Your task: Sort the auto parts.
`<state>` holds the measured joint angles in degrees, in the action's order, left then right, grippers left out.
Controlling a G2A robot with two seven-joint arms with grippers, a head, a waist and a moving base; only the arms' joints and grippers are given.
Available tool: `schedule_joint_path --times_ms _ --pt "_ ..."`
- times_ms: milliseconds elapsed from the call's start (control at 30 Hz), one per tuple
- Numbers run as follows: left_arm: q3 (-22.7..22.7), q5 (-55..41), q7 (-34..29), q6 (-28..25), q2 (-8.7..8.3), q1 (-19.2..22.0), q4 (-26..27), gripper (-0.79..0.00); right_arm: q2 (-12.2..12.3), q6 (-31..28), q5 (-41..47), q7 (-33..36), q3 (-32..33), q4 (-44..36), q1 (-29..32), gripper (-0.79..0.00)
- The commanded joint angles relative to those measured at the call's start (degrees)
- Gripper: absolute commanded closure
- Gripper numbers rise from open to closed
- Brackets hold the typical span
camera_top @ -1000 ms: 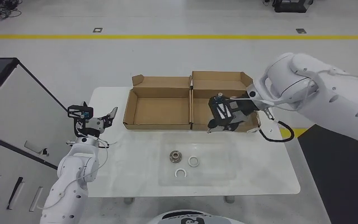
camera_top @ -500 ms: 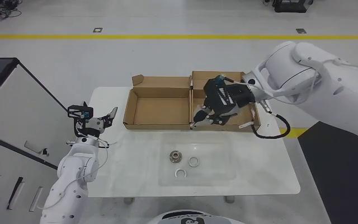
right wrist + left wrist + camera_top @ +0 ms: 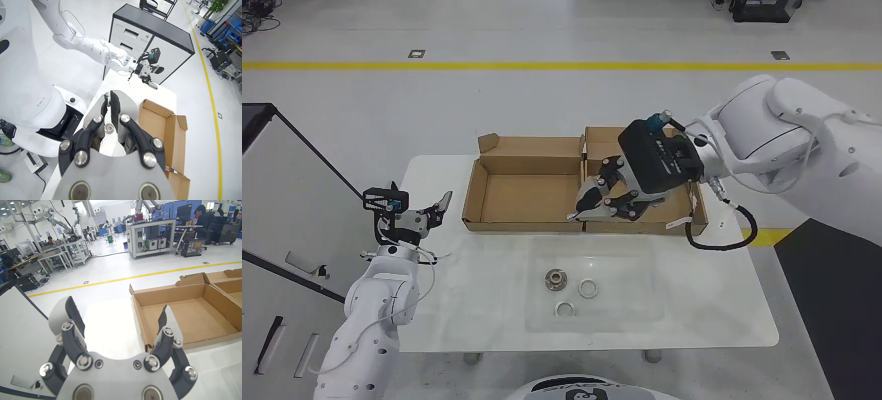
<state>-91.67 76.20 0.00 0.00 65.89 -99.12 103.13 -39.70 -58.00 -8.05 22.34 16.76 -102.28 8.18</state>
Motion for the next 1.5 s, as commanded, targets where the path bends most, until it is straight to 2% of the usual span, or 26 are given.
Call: schedule_joint_path --times_ms 0,533,967,1133,1467 --pt "0.00 0.00 0.00 0.00 0.00 0.00 0.00 -0.785 0.00 0.00 -0.01 -0.02 0.00 0.00 0.00 0.000" --pt "0.00 0.00 0.00 0.00 0.00 0.00 0.00 -0.785 0.02 0.65 0.09 -0.71 0.34 -0.07 0.32 0.000" --pt "0.00 0.00 0.00 0.00 0.00 0.00 0.00 -0.785 2.34 0.00 -0.23 -17.34 9.78 -4.11 10.38 0.000" --pt "0.00 0.00 0.00 0.00 0.00 0.00 0.00 -0.785 2.42 0.00 -1.60 -27.14 13.23 -6.35 14.59 0.000" --pt "0.00 0.00 0.00 0.00 0.00 0.00 0.00 -0.785 2.00 0.00 -10.94 -46.19 17.56 -9.81 19.83 0.000"
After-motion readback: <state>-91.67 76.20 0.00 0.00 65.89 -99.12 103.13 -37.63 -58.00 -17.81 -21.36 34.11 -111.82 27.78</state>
